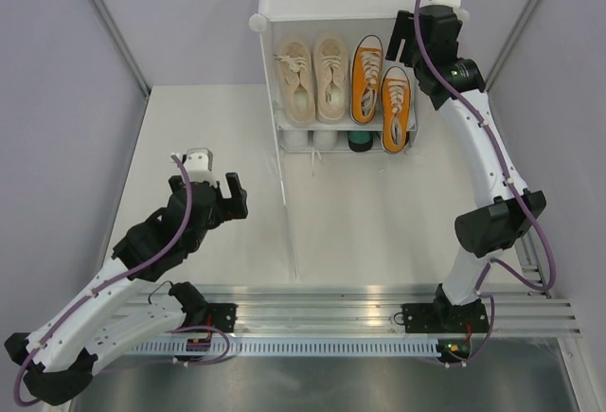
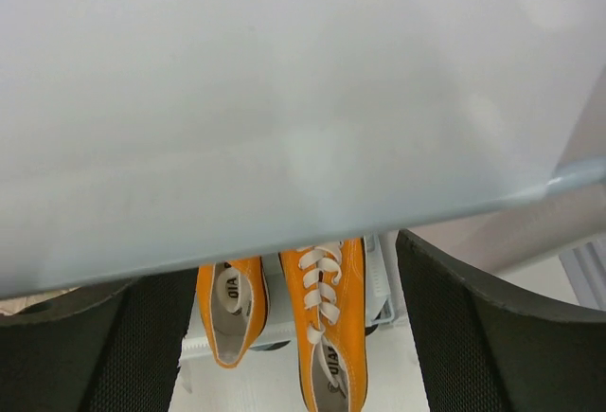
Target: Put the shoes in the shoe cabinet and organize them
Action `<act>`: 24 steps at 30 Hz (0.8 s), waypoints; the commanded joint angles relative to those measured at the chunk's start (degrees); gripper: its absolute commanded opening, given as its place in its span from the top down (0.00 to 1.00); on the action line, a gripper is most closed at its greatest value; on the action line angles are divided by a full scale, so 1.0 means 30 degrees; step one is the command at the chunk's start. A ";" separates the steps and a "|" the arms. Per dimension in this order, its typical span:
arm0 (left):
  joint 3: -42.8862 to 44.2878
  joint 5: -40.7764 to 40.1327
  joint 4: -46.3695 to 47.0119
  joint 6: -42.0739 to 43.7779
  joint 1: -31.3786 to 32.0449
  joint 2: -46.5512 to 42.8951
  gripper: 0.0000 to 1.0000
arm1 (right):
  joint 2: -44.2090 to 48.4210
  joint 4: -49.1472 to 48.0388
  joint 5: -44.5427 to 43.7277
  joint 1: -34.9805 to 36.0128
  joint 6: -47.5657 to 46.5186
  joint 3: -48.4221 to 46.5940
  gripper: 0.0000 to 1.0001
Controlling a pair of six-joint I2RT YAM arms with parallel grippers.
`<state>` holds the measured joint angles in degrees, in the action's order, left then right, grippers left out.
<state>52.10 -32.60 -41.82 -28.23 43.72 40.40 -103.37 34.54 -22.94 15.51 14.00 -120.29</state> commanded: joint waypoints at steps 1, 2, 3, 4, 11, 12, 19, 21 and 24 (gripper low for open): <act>-0.0080 0.0232 0.0582 0.0620 -0.0102 0.0009 0.01 | -0.0321 -0.0590 -0.0264 -0.0277 -0.0361 -0.1272 0.14; -0.0051 0.0203 0.0582 0.0620 -0.0131 0.0038 0.00 | 0.0030 -0.0587 -0.0119 -0.0306 -0.0244 -0.0372 0.14; -0.0051 0.0202 0.0553 0.0649 -0.0132 0.0038 0.00 | 0.0962 -0.0703 -0.0059 -0.0306 -0.0040 0.0363 0.14; -0.0022 0.0173 0.0581 0.0650 -0.0161 0.0038 0.01 | 0.1522 -0.0907 -0.0059 -0.0306 0.0514 0.1298 0.14; -0.0109 -0.0002 0.0582 0.0620 -0.0220 -0.0079 0.00 | 0.8698 -0.5593 0.1668 -0.0306 0.2538 1.4177 0.23; -0.0109 -0.0003 0.0582 0.0591 -0.0219 -0.0079 0.00 | 0.9721 -0.5945 0.1960 -0.0306 0.2570 1.4952 0.24; -0.0051 0.0085 0.0553 0.0649 -0.0278 0.0156 0.00 | 1.1196 -0.5510 0.2196 -0.0306 0.2510 1.7771 0.23; -0.0080 -0.0031 0.0552 0.0679 -0.0278 0.0068 0.00 | 1.1312 -0.5480 0.2285 -0.0306 0.2540 1.8589 0.22; -0.0139 -0.0353 0.0582 0.0621 -0.0307 0.0038 0.01 | 1.1780 -0.5828 0.2168 -0.0306 0.2745 2.0199 0.19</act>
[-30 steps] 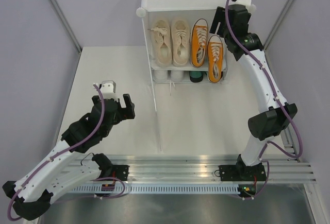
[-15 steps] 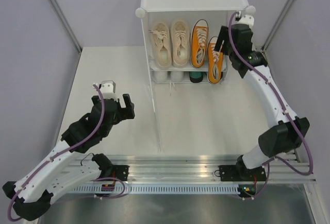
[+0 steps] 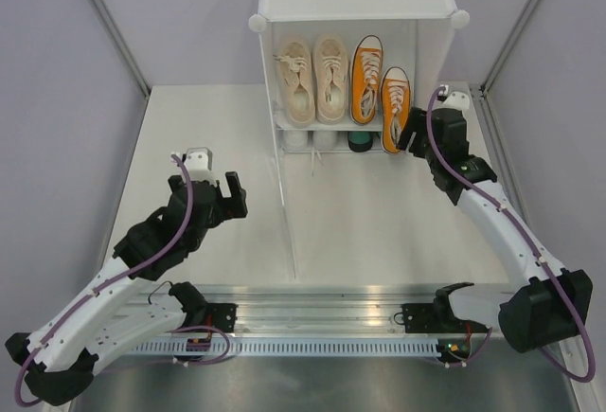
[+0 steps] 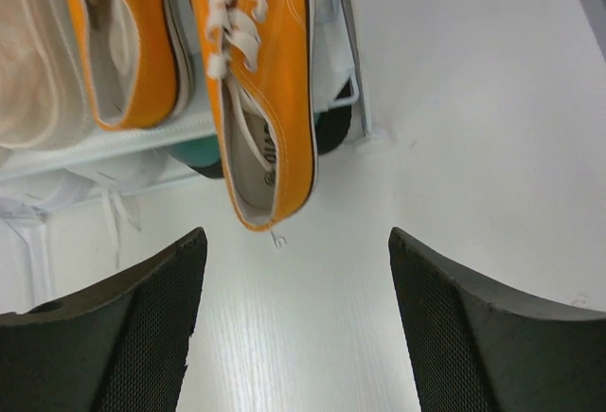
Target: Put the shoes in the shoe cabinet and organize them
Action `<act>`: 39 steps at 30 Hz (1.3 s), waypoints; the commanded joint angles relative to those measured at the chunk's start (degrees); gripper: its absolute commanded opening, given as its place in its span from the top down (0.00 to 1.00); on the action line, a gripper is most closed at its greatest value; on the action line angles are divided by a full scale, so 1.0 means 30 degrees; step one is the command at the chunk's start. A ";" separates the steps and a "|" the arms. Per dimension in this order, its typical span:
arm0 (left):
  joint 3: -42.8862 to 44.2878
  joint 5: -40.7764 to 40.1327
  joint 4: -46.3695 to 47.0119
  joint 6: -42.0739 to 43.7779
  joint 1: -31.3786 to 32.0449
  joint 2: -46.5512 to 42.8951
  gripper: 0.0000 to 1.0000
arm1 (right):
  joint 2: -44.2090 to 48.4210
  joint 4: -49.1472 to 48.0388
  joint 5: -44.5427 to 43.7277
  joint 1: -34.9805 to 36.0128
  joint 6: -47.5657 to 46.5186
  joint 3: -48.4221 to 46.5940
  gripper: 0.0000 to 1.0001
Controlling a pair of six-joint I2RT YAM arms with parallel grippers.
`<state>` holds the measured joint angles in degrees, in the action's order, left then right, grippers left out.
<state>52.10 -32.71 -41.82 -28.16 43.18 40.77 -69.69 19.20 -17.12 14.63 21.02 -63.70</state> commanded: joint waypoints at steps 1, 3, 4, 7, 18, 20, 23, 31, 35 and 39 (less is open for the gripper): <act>-0.0139 -0.0405 0.0640 0.0598 -0.0154 -0.0028 0.00 | 0.0729 -0.0949 0.0259 -0.0014 0.0436 0.2270 0.19; -0.0080 -0.0523 0.0640 0.0627 -0.0213 0.0118 0.00 | 0.1227 -0.1475 0.0259 -0.0043 0.0611 0.3125 0.18; -0.0022 -0.0552 0.0611 0.0628 -0.0242 0.0149 0.01 | 0.1344 -0.1508 0.0433 -0.0015 0.0989 0.3709 0.17; -0.0109 -0.0989 0.0640 0.0599 -0.0301 -0.0171 0.00 | 0.1754 -0.1537 0.1194 -0.0014 0.1868 0.4502 0.17; -0.0898 -0.3304 0.1138 0.0394 -0.0272 -0.2398 0.00 | 0.6616 0.0861 0.2956 -0.0014 0.2634 0.5942 0.16; -0.1046 -0.3686 0.1256 0.0364 -0.0272 -0.2662 0.00 | 0.7583 0.1651 0.2110 -0.0014 0.2749 0.5970 0.15; -0.1135 -0.3892 0.1314 0.0335 -0.0242 -0.2635 0.00 | 0.8722 0.2705 0.1637 -0.0015 0.2926 0.6000 0.15; -0.1252 -0.4009 0.1490 0.0598 -0.0155 -0.1669 0.01 | 1.1276 0.2594 0.1344 -0.0014 0.3101 0.7405 0.13; -0.1339 -0.4214 0.1519 0.0598 -0.0038 -0.1639 0.00 | 1.1306 0.2681 0.1109 -0.0014 0.3307 0.7436 0.12; -0.1428 -0.4477 0.1607 0.0628 0.0109 -0.1813 0.01 | 1.1423 0.2974 0.0173 0.0015 0.3805 0.7231 0.11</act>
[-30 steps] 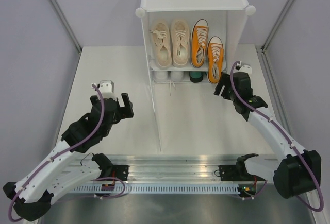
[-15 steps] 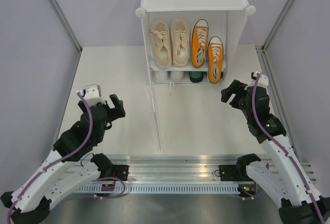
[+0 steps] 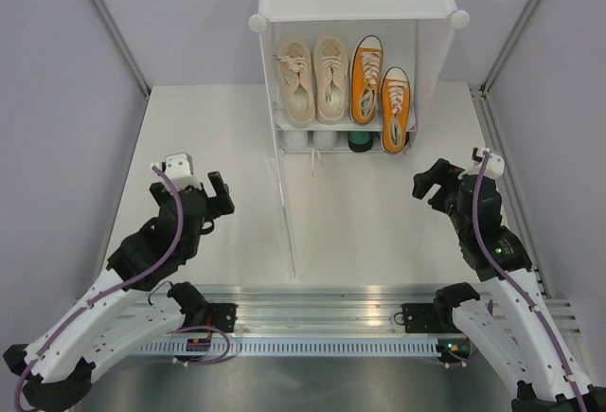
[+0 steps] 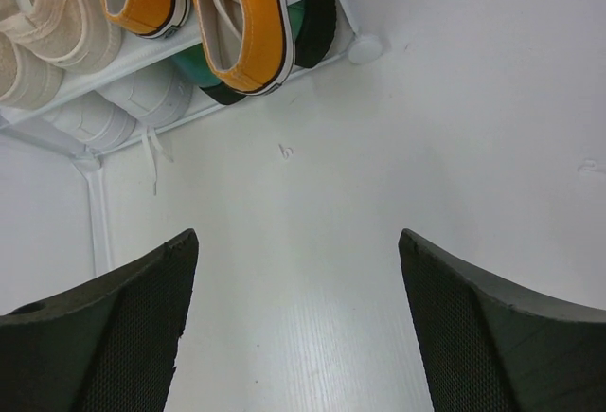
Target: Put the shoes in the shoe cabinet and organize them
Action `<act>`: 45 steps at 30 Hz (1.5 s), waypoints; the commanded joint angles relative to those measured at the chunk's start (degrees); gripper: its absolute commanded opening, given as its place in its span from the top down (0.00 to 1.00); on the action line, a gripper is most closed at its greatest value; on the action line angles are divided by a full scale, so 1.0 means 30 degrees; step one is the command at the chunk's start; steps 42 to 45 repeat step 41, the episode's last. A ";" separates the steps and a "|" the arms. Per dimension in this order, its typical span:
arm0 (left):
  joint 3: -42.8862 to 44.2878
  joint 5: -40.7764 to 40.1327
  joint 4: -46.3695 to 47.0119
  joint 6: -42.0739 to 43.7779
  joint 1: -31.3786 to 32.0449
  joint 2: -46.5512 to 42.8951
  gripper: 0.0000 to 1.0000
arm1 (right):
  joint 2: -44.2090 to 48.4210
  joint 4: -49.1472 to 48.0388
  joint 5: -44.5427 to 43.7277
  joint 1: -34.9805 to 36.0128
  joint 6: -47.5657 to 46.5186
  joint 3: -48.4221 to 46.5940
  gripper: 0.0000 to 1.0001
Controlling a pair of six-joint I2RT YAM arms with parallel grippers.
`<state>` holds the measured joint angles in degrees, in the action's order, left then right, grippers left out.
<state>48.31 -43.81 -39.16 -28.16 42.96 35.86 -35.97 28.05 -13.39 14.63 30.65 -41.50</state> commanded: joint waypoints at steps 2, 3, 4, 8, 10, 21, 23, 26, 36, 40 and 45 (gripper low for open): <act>-0.0138 -0.0777 0.0747 0.0657 0.0211 -0.0204 0.00 | 0.0299 0.0314 -0.2297 -0.0014 0.0942 -0.0259 0.10; -0.0167 -0.0806 0.0719 0.0657 0.0269 -0.0175 0.00 | 0.0357 0.0433 -0.2624 0.0015 0.1060 -0.0318 0.10; -0.0167 -0.0806 0.0747 0.0657 0.0299 -0.0233 0.00 | 0.0474 0.0608 -0.2830 0.0015 0.1119 -0.0348 0.09; -0.0138 -0.0952 0.0718 0.0657 0.0474 -0.0612 0.00 | 0.0767 0.0639 -0.3301 0.0044 0.1441 -0.0348 0.09; -0.0167 -0.1157 0.0718 0.0657 0.0592 -0.0877 0.00 | 0.0855 0.0639 -0.3418 0.0015 0.1530 -0.0260 0.09; -0.0314 -0.1655 0.0689 0.0628 0.1002 -0.3103 0.00 | 0.0680 0.0610 -0.3388 0.0015 0.2233 -0.0172 0.09; -0.0343 -0.1773 0.0660 0.0628 0.1031 -0.3426 0.00 | 0.0709 0.0581 -0.3302 0.0015 0.2321 -0.0172 0.09; -0.0431 -0.1861 0.0689 0.0598 0.1090 -0.3690 0.00 | 0.0622 0.0522 -0.3185 0.0044 0.2350 -0.0114 0.09; -0.0431 -0.1802 0.0660 0.0716 0.1149 -0.3749 0.00 | 0.0240 0.0259 -0.2013 0.0044 0.1707 0.0033 0.11; -0.0490 -0.1861 0.0659 0.0686 0.1149 -0.3924 0.00 | 0.0240 0.0230 -0.1865 0.0015 0.1647 -0.0084 0.10; -0.0519 -0.1861 0.0631 0.0657 0.1149 -0.3896 0.00 | 0.0269 0.0229 -0.2069 0.0015 0.1647 -0.0142 0.09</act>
